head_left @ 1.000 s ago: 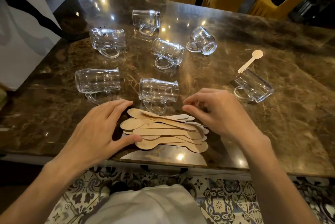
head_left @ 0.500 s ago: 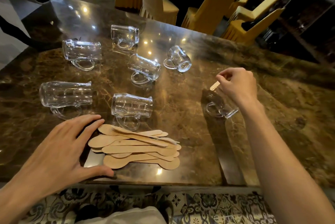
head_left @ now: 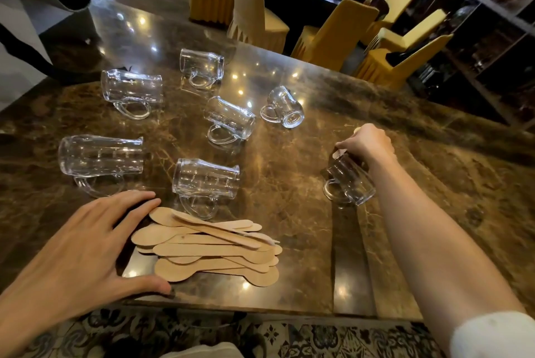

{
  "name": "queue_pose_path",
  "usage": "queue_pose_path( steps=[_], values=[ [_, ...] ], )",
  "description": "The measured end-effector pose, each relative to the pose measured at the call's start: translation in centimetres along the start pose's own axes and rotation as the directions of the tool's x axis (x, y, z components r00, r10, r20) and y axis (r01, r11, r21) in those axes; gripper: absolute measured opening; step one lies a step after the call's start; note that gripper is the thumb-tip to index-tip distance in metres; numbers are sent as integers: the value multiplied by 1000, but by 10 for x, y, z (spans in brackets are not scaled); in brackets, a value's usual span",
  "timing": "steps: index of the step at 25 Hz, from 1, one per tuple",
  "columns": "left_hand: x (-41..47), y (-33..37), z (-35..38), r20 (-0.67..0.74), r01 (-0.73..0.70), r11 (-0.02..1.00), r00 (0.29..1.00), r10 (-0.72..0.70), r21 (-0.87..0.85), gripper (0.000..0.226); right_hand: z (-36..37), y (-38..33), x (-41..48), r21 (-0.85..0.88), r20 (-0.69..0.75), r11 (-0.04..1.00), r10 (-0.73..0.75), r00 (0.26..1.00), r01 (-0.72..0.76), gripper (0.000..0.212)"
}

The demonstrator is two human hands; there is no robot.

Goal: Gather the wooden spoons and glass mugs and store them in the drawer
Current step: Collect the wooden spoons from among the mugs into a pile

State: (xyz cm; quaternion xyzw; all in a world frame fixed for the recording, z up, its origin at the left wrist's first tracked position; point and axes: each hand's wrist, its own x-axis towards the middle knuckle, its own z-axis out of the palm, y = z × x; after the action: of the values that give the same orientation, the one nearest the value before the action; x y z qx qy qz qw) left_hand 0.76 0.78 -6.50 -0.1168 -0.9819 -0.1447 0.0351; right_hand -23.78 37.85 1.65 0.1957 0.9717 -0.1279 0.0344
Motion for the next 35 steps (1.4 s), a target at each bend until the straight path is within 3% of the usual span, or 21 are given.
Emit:
queue_pose_path(
  steps=[4, 10, 16, 22, 28, 35],
  values=[
    [3, 2, -2, -3, 3, 1000, 1000, -3, 1, 116, -5, -4, 10, 94, 59, 989, 106, 993, -112, 42],
    [3, 6, -5, 5, -3, 1000, 1000, 3, 14, 115, -3, -3, 8, 282, 146, 939, 159, 976, -195, 25],
    [13, 18, -12, 6, -25, 999, 1000, 25, 41, 113, -26, -14, 10, 410, -98, 909, -32, 995, 69, 3],
    [13, 20, -18, 18, -18, 998, 1000, 17, 67, 114, -49, -37, -49, 482, -240, 761, -363, 901, 435, 23],
    [5, 19, -16, 34, -10, 998, 999, 8, 54, 114, -30, -44, -134, 488, -102, 653, -616, 781, 579, 20],
    [4, 17, -17, 13, -13, 999, 1000, 12, 39, 112, 15, -32, -199, 428, 57, 637, -727, 684, 641, 18]
  ],
)
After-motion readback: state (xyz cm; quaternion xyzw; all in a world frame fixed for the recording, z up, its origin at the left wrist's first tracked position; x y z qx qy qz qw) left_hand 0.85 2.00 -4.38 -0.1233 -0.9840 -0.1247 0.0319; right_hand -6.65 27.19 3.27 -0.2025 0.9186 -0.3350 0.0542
